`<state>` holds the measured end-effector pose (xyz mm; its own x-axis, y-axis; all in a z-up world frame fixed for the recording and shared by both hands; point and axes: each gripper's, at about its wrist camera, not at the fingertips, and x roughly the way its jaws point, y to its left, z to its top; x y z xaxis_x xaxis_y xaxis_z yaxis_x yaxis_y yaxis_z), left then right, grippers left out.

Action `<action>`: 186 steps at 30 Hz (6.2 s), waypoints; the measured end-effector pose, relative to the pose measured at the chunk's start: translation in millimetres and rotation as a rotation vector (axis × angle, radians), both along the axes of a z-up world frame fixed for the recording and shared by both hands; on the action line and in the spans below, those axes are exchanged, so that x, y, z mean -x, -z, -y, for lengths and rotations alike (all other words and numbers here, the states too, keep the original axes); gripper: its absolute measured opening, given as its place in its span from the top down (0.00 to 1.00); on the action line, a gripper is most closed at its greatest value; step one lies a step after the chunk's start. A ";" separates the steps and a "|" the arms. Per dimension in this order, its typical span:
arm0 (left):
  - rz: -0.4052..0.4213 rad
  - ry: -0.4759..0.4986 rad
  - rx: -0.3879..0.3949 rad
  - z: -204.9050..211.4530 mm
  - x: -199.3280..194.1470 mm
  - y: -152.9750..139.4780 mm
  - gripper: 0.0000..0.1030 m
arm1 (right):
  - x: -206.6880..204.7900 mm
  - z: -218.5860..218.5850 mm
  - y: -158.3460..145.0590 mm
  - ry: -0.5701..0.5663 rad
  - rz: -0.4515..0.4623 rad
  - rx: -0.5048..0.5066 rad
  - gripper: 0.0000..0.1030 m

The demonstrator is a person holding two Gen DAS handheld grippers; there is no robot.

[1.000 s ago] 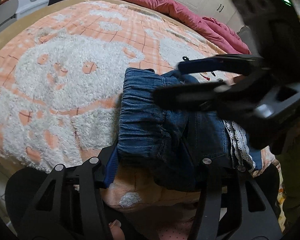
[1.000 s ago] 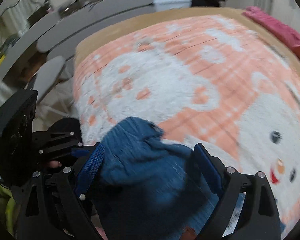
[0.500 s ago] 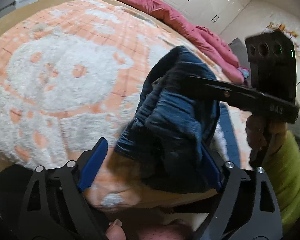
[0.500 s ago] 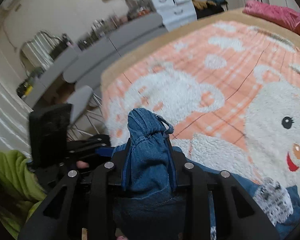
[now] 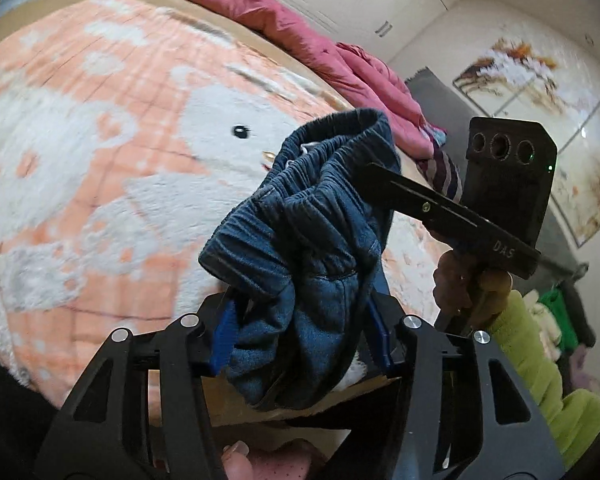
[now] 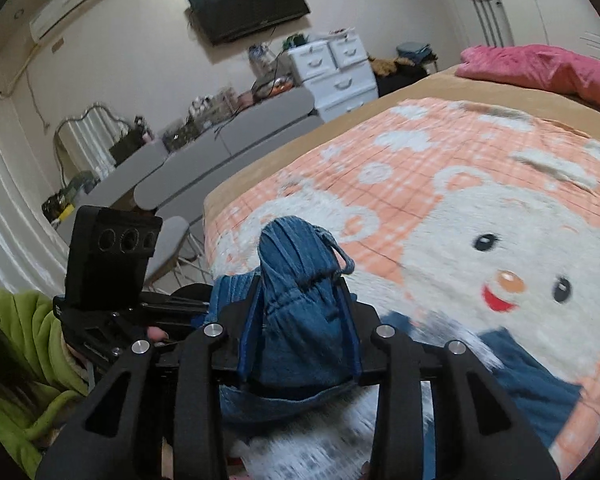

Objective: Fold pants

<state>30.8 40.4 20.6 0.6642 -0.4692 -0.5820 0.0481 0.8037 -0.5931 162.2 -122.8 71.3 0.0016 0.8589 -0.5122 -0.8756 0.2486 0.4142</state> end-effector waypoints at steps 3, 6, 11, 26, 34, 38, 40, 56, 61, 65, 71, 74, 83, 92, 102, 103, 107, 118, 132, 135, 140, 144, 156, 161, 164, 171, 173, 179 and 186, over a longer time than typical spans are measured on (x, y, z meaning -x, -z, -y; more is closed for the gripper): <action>-0.008 0.021 -0.028 19.4 -9.9 1.6 0.57 | -5.4 23.4 7.7 0.042 -0.018 -0.015 0.60; -0.012 0.045 -0.043 35.9 -13.8 2.8 0.57 | -9.8 44.1 18.4 0.086 -0.047 -0.033 0.52; -0.019 0.084 -0.059 62.6 -22.2 8.4 0.56 | -13.2 81.9 34.4 0.185 -0.108 -0.058 0.30; -0.029 0.271 -0.134 123.1 -11.8 32.2 0.44 | 24.9 94.3 49.3 0.355 -0.061 0.158 0.23; 0.047 0.238 -0.209 97.4 13.4 4.0 0.38 | 27.5 95.8 80.9 0.398 -0.014 0.369 0.29; 0.044 0.151 -0.236 76.1 8.3 0.7 0.36 | 33.0 96.6 81.8 0.401 0.000 0.382 0.28; 0.035 0.116 -0.238 71.1 2.4 5.6 0.37 | 36.3 98.5 74.0 0.391 -0.002 0.365 0.28; 0.032 0.241 -0.400 117.5 5.7 35.6 0.79 | -18.9 27.6 24.9 0.300 -0.005 0.373 0.59; 0.018 0.250 -0.364 110.8 5.5 38.6 0.79 | -21.4 -3.9 49.9 0.226 -0.018 0.479 0.59; 0.017 0.255 -0.355 110.5 7.1 40.7 0.79 | -7.2 -13.1 57.6 0.184 0.005 0.516 0.59; 0.017 0.254 -0.331 106.4 6.5 41.2 0.79 | 0.8 -23.0 61.2 0.210 0.091 0.579 0.90; 0.016 0.251 -0.321 105.2 7.8 40.5 0.79 | -10.9 -17.5 52.8 0.254 0.089 0.546 0.90; 0.009 0.243 -0.322 103.6 6.7 40.6 0.77 | -28.6 -14.6 79.6 0.307 0.041 0.529 0.90; 0.000 0.242 -0.313 106.1 5.3 40.1 0.77 | -16.9 3.6 52.7 0.366 0.052 0.442 0.74; -0.003 0.236 -0.305 104.0 9.6 39.1 0.76 | 27.7 48.3 15.6 0.425 0.095 0.352 0.56; -0.003 0.237 -0.302 104.0 9.9 38.7 0.76 | 31.5 51.1 15.8 0.421 0.094 0.348 0.56; -0.002 0.237 -0.304 104.2 11.3 38.3 0.74 | 41.8 56.7 29.0 0.413 0.080 0.386 0.56; 0.009 0.229 -0.324 104.3 21.3 25.4 0.57 | 44.0 70.4 45.9 0.495 0.065 0.391 0.54; 0.060 0.141 -0.371 82.1 28.8 -5.9 0.37 | 77.2 118.4 2.5 0.611 0.092 0.201 0.27; 0.067 0.120 -0.383 78.2 29.0 -10.8 0.31 | 83.4 124.5 0.3 0.640 0.109 0.199 0.23; 0.061 0.085 -0.393 71.9 22.4 -11.6 0.22 | 85.7 130.5 12.5 0.673 0.093 0.214 0.16; 0.046 0.068 -0.401 68.2 11.0 -4.8 0.18 | 78.5 134.5 32.9 0.694 0.034 0.243 0.16; -0.078 0.036 -0.407 60.3 -36.5 42.3 0.18 | 60.2 126.9 79.9 0.691 -0.090 0.275 0.16; -0.084 0.053 -0.383 63.4 -39.3 51.3 0.25 | 56.1 127.6 89.6 0.674 -0.136 0.248 0.22; -0.080 0.073 -0.364 65.9 -41.2 52.9 0.35 | 50.4 128.2 96.8 0.664 -0.181 0.221 0.22; -0.097 0.080 -0.311 67.5 -47.7 56.8 0.45 | 45.6 127.6 102.4 0.621 -0.245 0.163 0.46; -0.099 0.083 -0.302 69.5 -47.9 56.2 0.52 | 47.5 125.8 100.7 0.617 -0.234 0.166 0.51; -0.067 0.083 -0.341 79.9 -45.0 40.2 0.82 | 64.5 112.0 77.3 0.642 -0.098 0.192 0.77; -0.022 0.077 -0.342 75.7 -49.2 18.1 0.83 | 66.4 87.7 45.9 0.619 0.062 0.227 0.80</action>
